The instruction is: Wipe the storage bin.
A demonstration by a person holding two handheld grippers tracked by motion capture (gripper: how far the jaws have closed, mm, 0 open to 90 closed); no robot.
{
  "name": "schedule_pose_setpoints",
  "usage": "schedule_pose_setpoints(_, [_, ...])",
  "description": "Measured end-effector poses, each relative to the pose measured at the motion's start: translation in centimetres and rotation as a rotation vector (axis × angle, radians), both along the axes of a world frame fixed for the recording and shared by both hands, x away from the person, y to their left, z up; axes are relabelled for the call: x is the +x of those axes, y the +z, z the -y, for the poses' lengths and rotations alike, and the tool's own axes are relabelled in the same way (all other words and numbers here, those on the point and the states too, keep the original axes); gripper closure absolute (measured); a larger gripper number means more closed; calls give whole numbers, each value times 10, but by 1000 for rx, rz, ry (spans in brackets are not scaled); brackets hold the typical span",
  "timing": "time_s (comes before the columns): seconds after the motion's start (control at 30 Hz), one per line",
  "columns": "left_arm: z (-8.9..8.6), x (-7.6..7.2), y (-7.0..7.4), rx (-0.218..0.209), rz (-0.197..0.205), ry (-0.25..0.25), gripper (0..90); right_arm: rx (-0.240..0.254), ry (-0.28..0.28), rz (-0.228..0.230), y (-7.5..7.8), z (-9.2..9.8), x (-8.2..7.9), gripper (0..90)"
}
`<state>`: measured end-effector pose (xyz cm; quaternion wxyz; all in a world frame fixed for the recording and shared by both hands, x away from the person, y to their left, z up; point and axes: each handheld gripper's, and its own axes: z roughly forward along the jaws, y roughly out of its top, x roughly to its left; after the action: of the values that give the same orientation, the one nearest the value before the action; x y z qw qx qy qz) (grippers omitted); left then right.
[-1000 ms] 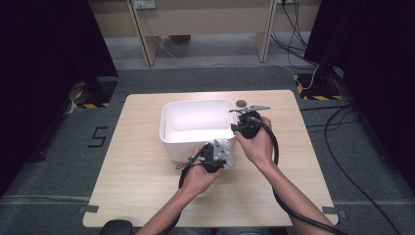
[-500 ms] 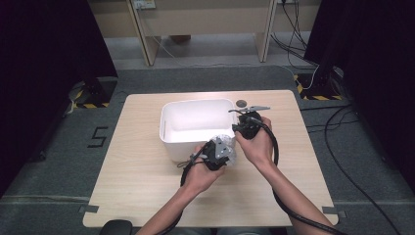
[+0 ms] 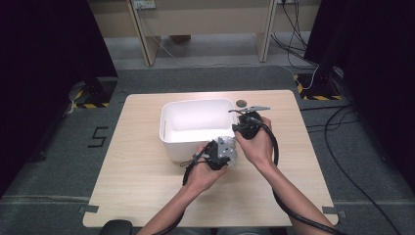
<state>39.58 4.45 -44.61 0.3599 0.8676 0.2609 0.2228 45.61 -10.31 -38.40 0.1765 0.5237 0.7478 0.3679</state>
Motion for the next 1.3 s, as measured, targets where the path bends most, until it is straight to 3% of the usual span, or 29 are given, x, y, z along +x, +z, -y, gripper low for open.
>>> schedule_pose_setpoints(0.4, [6,6,-26,46,-46,2,748,-3,2,4,0,-1,0,772])
schedule_pose_setpoints(0.6, [11,9,-37,47,-67,6,748,-11,4,9,0,-1,0,773])
schedule_pose_setpoints(1.03, [16,12,-40,42,-69,7,749,-14,7,16,-1,-2,0,773])
schedule_pose_setpoints(1.3, [17,10,-34,24,-52,5,749,-17,9,16,-1,-1,0,773])
